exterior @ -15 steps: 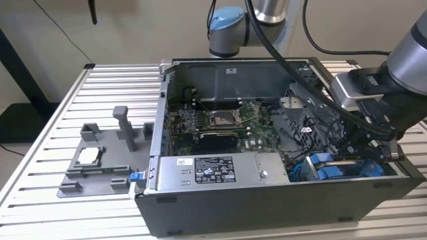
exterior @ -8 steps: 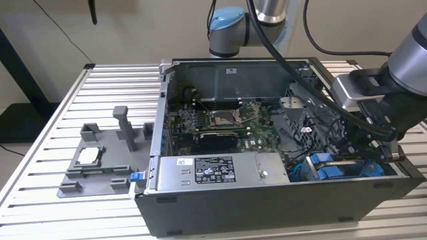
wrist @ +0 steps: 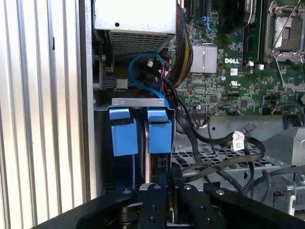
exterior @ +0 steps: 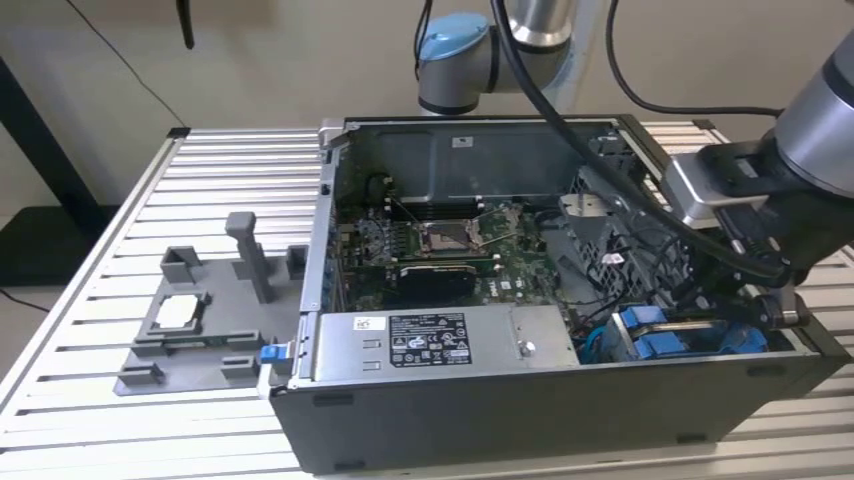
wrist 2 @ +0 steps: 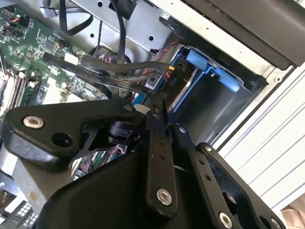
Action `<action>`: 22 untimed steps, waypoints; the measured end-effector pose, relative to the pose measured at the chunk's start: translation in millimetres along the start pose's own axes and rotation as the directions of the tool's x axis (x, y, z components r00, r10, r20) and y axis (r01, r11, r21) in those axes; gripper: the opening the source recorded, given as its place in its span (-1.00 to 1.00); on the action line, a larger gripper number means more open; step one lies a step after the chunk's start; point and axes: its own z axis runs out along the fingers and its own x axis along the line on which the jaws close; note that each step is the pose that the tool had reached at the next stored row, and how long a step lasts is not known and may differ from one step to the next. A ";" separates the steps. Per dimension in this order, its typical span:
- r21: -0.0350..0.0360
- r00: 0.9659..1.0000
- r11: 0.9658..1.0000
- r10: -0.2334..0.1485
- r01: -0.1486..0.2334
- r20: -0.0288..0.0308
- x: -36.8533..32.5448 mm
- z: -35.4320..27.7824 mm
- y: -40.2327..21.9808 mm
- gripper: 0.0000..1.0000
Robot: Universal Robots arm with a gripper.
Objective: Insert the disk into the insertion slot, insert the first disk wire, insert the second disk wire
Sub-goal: 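Insert the second disk wire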
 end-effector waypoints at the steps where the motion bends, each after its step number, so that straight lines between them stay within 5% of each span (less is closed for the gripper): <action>1: 0.000 1.000 1.000 0.000 0.000 -0.001 0.3 1.0 0.1 -0.69; 8: -0.001 1.000 1.000 0.006 -0.006 -0.001 1.0 3.2 0.1 -0.65; 9: -0.002 1.000 1.000 0.008 -0.008 -0.002 0.7 1.9 0.1 -0.53; 14: -0.004 1.000 1.000 0.013 -0.013 -0.002 -1.3 -9.0 -0.4 -0.53; 17: -0.003 1.000 1.000 0.015 -0.015 -0.002 -4.5 -26.3 -1.2 -0.53; 22: -0.003 1.000 1.000 0.016 -0.016 -0.002 -5.7 -32.9 -1.5 -0.53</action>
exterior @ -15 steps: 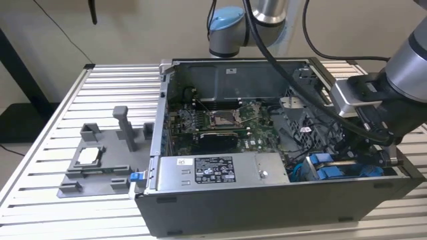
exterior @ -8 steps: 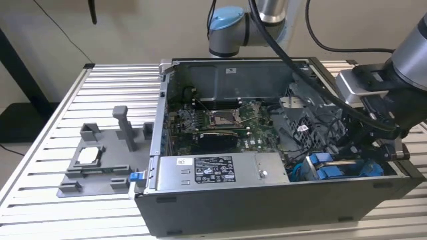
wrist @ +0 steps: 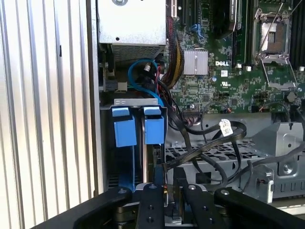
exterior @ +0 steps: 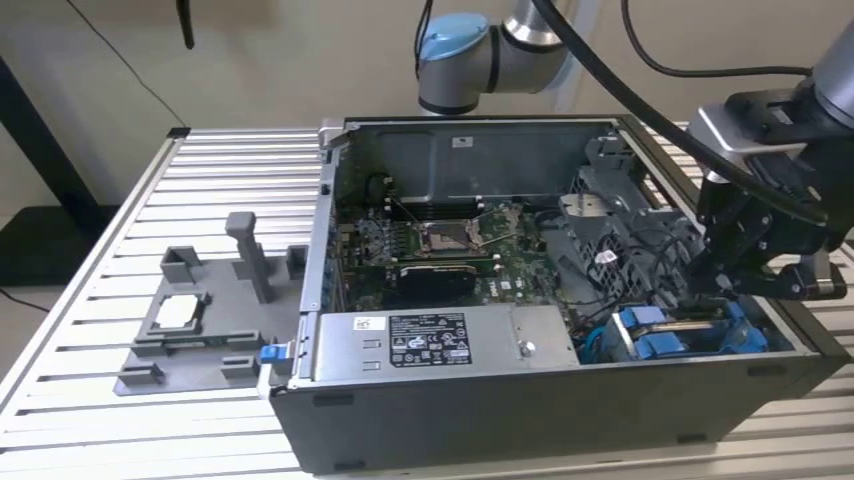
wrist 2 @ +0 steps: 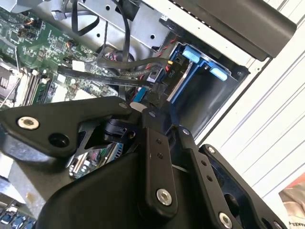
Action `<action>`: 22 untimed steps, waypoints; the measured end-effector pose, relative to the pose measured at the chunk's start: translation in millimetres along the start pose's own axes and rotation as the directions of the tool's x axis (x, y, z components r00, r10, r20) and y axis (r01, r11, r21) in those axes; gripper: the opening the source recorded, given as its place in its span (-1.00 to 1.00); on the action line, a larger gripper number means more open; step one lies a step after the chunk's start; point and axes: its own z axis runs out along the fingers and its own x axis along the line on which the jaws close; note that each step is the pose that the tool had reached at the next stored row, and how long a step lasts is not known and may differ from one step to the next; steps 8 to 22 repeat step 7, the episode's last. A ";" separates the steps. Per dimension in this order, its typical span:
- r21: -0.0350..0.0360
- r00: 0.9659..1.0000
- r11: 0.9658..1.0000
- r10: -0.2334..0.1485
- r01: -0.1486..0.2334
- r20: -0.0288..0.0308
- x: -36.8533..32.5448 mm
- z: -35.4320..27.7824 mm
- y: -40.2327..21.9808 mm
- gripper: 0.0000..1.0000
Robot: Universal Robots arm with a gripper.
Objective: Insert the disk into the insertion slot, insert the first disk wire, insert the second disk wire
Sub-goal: 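Insert the second disk wire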
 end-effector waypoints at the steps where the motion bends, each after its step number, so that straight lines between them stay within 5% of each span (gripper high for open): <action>1: 0.000 1.000 1.000 0.000 0.000 0.000 0.0 0.0 0.0 -0.53; 22: 0.000 1.000 1.000 0.000 0.000 0.000 -0.1 -0.5 0.0 -0.53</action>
